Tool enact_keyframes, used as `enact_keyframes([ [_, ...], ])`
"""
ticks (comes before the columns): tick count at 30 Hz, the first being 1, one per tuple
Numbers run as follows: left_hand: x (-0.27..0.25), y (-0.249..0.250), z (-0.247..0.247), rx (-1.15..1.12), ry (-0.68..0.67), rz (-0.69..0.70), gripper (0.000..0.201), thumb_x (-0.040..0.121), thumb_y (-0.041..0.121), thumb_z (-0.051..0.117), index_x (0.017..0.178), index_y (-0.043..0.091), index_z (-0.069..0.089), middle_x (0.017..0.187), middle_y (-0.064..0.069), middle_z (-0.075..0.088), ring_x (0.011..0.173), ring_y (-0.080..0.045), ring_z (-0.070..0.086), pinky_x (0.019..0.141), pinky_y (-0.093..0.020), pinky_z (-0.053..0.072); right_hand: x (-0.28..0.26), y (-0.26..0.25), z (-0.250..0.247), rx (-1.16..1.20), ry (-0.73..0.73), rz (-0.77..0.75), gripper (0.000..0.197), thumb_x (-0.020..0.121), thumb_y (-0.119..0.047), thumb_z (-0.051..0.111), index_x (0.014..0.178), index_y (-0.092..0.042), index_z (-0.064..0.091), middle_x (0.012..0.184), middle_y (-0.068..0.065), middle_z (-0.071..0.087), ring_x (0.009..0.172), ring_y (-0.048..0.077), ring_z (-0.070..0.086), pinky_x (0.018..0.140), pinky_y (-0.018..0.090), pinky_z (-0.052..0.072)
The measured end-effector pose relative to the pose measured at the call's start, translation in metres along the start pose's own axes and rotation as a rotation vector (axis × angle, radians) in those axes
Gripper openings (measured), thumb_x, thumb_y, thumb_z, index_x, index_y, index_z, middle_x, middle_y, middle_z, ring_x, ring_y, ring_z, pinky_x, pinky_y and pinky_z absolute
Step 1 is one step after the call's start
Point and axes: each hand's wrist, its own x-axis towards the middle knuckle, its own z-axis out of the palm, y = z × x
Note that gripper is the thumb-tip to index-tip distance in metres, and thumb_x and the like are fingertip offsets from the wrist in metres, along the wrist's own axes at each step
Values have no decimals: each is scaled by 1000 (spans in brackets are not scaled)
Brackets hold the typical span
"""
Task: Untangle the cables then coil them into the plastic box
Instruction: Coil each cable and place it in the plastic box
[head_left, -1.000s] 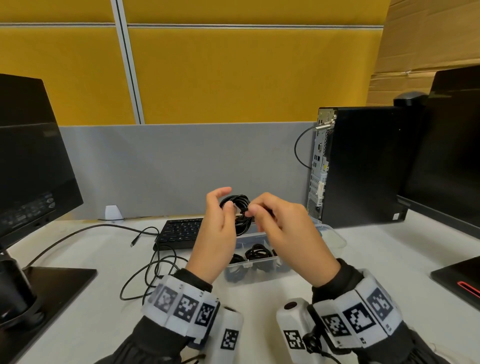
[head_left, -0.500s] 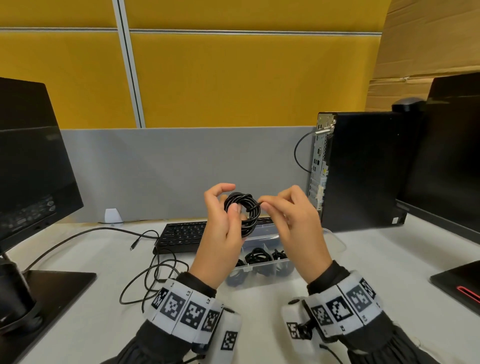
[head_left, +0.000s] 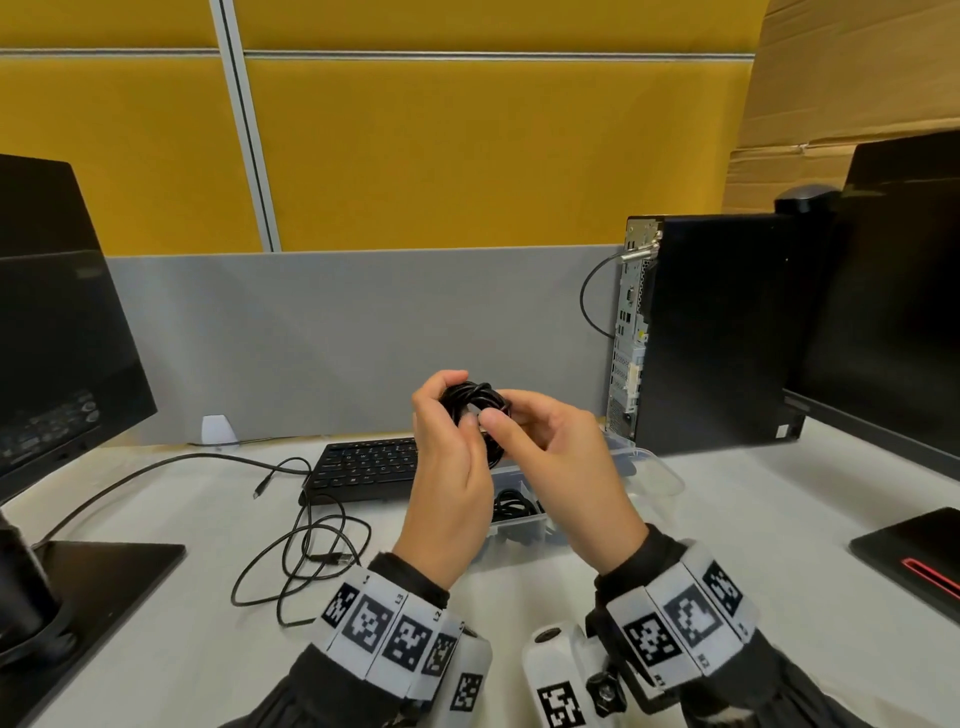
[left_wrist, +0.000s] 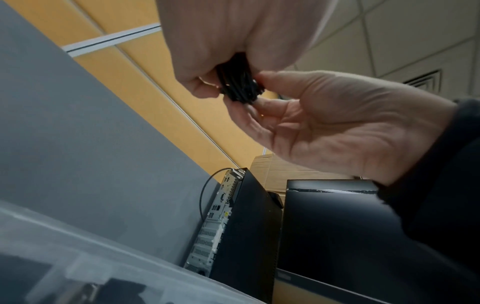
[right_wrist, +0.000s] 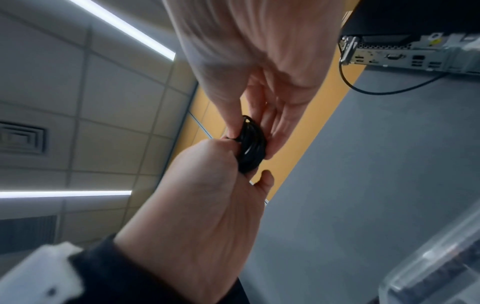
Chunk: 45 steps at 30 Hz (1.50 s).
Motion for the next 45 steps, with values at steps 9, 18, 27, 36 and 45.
enact_keyframes([
  [9, 12, -33, 27, -87, -354, -429, 46, 96, 18, 46, 133, 27, 20, 110, 4, 43, 93, -12, 54, 89, -30, 48, 37, 37, -62, -462, -98, 158, 23, 91, -21, 60, 110, -11, 67, 98, 8, 72, 92, 17, 67, 88, 38, 53],
  [18, 11, -69, 50, 428, -700, -444, 32, 95, 24, 49, 126, 17, 52, 122, -2, 55, 99, -14, 51, 84, -17, 37, 64, 92, -96, -1043, -358, 556, 27, 92, -25, 58, 98, 0, 63, 88, 13, 60, 78, 24, 58, 63, 29, 44],
  [27, 11, -64, 80, 764, -1055, -315, 35, 101, 32, 29, 125, 26, 55, 139, 9, 44, 126, -26, 30, 103, -51, 22, 55, 117, -75, -1296, -490, 456, 16, 87, -25, 56, 97, -13, 60, 104, 8, 65, 99, 27, 62, 89, 39, 50],
  [36, 7, -71, 82, 739, -972, -346, 33, 100, 37, 33, 124, 31, 54, 135, 8, 50, 126, -20, 35, 104, -50, 19, 59, 120, -80, -1357, -567, 417, 25, 91, -21, 55, 113, -9, 54, 102, 8, 59, 98, 26, 55, 87, 37, 45],
  [45, 5, -69, 82, 701, -886, -357, 28, 97, 40, 40, 113, 28, 58, 126, 7, 55, 122, -18, 43, 102, -47, 20, 57, 115, -72, -1398, -477, 395, 22, 89, -12, 54, 111, -9, 56, 117, 9, 59, 108, 28, 57, 88, 40, 47],
])
